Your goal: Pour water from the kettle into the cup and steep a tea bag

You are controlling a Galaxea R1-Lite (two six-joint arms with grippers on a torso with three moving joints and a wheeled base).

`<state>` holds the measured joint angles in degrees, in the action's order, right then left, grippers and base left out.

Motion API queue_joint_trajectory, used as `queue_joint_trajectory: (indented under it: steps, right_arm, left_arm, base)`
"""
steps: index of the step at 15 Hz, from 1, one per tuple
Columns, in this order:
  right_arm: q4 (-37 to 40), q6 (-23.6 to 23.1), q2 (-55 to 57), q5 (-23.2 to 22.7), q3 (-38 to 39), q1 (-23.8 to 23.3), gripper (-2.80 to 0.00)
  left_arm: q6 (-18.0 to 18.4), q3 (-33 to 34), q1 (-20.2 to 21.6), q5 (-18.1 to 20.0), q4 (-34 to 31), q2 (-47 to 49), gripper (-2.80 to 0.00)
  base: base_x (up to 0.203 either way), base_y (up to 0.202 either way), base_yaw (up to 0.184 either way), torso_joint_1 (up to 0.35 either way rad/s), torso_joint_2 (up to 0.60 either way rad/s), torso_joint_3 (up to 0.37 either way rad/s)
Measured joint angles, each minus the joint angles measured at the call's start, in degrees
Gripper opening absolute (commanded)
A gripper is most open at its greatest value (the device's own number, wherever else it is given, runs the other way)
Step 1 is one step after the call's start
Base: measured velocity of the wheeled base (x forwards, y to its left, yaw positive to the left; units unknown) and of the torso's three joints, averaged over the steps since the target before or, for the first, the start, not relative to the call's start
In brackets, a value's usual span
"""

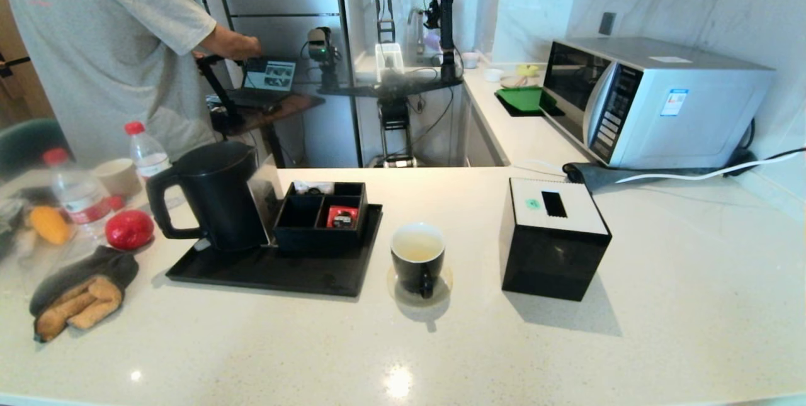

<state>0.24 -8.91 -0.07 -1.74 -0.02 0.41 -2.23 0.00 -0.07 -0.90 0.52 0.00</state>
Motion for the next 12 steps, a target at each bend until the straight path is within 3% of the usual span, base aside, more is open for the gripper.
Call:
queue_joint_trajectory:
  steps: [12]
  right_arm:
    - [-0.1,4.3,0.0,2.0,0.0,0.0,-2.80]
  left_arm:
    - [0.0,0.0,0.0,0.0,0.0,0.0,-2.80]
  base:
    - [0.000,0.000,0.000,0.000,0.00,0.000]
